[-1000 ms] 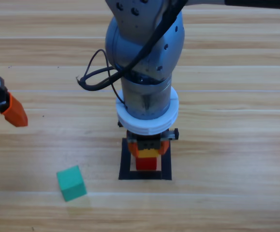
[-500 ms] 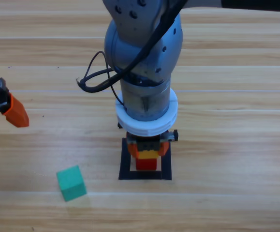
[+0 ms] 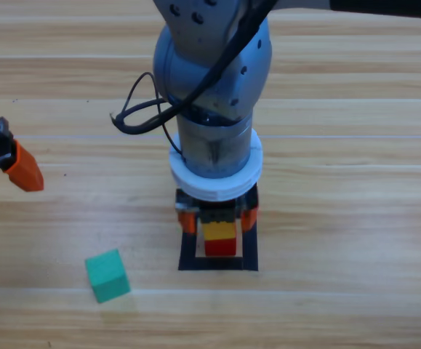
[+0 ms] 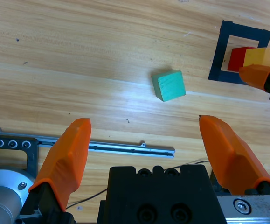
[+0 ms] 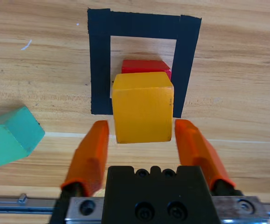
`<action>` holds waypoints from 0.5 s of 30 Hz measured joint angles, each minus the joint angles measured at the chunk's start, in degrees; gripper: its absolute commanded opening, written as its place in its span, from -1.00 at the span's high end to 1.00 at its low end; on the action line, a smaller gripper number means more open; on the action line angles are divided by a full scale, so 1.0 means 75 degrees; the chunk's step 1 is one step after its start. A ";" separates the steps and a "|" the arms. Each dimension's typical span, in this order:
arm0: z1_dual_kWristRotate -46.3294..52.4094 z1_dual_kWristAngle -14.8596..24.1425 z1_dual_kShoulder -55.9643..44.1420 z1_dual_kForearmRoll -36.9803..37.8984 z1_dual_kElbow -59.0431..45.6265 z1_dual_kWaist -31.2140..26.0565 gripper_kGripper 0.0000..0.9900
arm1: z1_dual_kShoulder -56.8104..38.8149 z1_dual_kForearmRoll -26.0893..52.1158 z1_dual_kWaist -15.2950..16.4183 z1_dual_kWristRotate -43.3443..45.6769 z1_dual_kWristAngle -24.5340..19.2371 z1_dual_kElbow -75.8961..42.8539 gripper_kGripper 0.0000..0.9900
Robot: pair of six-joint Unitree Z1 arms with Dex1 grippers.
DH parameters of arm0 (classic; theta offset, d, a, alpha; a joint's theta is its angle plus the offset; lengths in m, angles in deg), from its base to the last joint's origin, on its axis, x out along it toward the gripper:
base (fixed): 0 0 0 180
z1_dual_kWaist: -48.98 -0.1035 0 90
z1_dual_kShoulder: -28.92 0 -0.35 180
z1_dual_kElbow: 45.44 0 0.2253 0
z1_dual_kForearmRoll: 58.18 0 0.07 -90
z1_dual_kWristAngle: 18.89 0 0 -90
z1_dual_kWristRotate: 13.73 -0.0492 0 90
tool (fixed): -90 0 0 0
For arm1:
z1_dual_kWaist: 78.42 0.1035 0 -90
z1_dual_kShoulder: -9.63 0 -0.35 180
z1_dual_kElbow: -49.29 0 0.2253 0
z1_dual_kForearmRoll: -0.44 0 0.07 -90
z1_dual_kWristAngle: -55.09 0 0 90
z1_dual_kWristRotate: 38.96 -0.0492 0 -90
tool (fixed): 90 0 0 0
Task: Stack the blocks in the rectangular block: red at the bottom, yellow in the middle, green on top
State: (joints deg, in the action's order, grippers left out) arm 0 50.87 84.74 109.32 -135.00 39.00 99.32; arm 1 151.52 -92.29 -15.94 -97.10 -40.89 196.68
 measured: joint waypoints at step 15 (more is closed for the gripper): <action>0.0001 -0.0002 0.0000 0.0258 0.0001 0.0000 -0.97 | -0.0238 -0.0379 0.0013 0.0633 -0.0694 0.0586 -1.00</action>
State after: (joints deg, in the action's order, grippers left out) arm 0 50.88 84.72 109.32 -133.06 39.01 99.32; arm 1 149.73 -95.13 -15.85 -92.36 -46.09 201.08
